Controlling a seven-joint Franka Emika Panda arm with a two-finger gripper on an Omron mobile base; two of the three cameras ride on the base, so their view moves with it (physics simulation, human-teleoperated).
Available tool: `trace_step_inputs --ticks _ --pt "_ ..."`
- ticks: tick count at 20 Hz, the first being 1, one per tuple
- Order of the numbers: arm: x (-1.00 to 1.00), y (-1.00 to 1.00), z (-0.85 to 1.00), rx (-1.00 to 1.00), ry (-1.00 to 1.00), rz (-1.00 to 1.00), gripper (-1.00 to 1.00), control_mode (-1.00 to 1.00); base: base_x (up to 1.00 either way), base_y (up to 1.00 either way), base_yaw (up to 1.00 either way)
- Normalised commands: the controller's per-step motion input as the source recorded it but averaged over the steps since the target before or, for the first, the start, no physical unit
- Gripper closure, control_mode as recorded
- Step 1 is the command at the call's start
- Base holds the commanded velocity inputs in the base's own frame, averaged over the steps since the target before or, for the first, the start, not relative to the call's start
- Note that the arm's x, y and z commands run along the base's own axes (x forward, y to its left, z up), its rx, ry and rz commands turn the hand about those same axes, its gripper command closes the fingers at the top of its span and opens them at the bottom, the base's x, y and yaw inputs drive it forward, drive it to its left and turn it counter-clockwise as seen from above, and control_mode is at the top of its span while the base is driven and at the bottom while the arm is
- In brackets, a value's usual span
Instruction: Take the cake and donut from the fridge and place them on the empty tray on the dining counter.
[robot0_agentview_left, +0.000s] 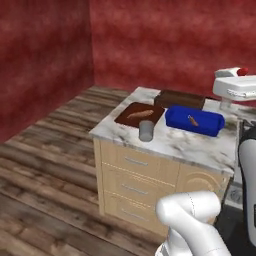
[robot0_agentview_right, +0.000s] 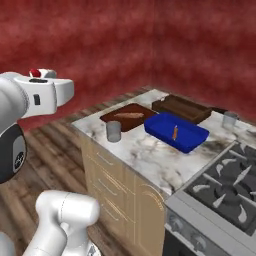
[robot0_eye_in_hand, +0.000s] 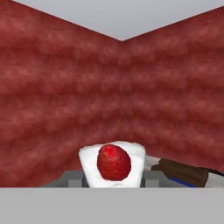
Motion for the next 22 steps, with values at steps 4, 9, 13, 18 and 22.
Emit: trace_step_inputs --ticks 4,9,13,18,22 --pt "0.00 0.00 0.00 0.00 0.00 0.00 1.00 1.00 1.00 1.00 -0.30" --pt "0.00 0.00 0.00 0.00 0.00 0.00 1.00 1.00 1.00 1.00 -0.28" --pt "0.00 0.00 0.00 0.00 0.00 0.00 1.00 1.00 1.00 1.00 -0.34" --pt "0.00 0.00 0.00 0.00 0.00 0.00 1.00 1.00 1.00 1.00 -0.43" --pt "0.00 0.00 0.00 0.00 0.00 0.00 1.00 1.00 1.00 1.00 -0.46"
